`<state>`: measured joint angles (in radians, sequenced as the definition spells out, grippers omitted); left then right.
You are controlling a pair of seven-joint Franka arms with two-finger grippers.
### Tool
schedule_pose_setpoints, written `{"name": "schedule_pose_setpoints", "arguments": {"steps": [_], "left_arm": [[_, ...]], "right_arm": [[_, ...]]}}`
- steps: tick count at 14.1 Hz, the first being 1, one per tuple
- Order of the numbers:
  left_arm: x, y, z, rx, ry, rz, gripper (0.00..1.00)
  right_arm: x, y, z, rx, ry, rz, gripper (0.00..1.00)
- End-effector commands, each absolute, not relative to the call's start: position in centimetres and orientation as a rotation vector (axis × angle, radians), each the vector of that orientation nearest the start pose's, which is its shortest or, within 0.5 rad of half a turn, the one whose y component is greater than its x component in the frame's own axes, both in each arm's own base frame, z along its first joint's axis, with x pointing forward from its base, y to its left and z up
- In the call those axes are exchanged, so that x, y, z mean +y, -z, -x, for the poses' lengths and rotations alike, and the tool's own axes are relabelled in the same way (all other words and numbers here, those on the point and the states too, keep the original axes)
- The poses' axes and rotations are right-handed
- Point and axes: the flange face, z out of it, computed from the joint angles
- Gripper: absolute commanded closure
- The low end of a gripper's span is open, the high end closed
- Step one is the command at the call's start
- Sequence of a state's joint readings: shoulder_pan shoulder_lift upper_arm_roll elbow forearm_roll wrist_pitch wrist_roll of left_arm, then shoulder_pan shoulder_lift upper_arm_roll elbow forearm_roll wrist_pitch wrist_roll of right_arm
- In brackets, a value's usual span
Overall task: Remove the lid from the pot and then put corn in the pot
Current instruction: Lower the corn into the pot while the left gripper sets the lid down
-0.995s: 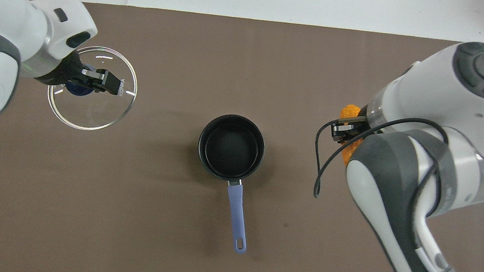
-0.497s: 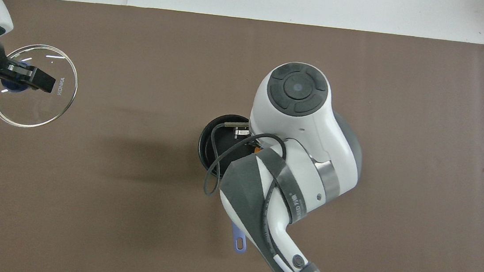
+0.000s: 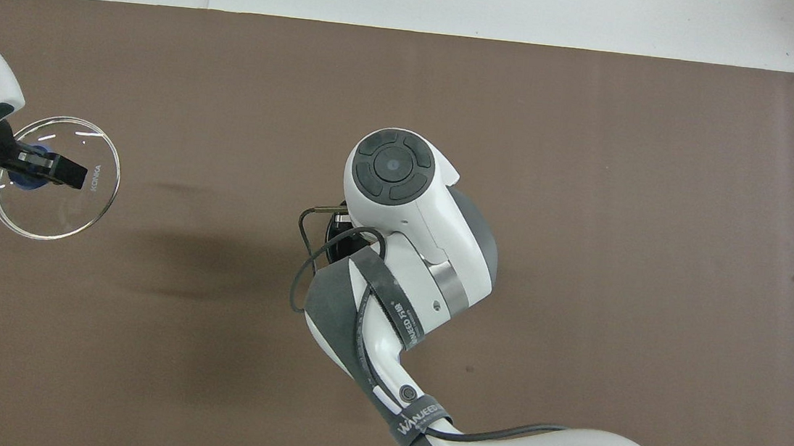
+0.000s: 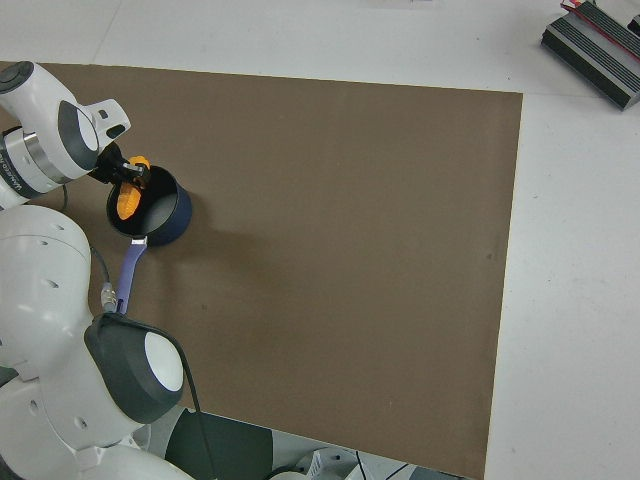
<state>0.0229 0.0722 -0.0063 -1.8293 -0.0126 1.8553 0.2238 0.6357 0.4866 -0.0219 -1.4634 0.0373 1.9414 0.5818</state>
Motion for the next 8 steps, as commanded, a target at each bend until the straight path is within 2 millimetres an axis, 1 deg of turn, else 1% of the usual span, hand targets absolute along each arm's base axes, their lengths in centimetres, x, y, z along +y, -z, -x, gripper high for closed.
{"name": "schedule_pose_setpoints", "arguments": {"steps": [1,2,4,5,6,7,8], "left_arm": [[1.7,-45.5,-56.6,0.311,-0.026,3.153,1.00],[2.6,-43.1,-56.6,0.282,-0.016,3.155,1.00],[2.7,-39.4,-55.7,0.268,0.024,3.151,1.00],[2.9,-38.2,-55.2,0.264,0.015,3.151,1.00],[2.9,-36.8,-54.6,0.261,0.012,3.151,1.00],[2.9,-35.7,-54.3,0.257,0.036,3.149,1.00],[2.9,-34.4,-54.0,0.258,0.036,3.148,1.00]], "right_arm": [[40.9,-40.1,-57.1,0.006,0.018,3.099,1.00],[41.0,-39.2,-56.8,0.002,0.016,3.097,1.00],[40.8,-38.4,-56.8,0.002,0.012,3.096,1.00],[40.9,-38.1,-56.7,0.000,0.010,3.097,1.00],[40.7,-37.4,-56.6,-0.006,0.003,3.101,1.00],[40.6,-36.5,-56.4,-0.006,0.009,3.099,1.00],[40.5,-36.2,-56.1,-0.007,0.006,3.099,1.00]]}}
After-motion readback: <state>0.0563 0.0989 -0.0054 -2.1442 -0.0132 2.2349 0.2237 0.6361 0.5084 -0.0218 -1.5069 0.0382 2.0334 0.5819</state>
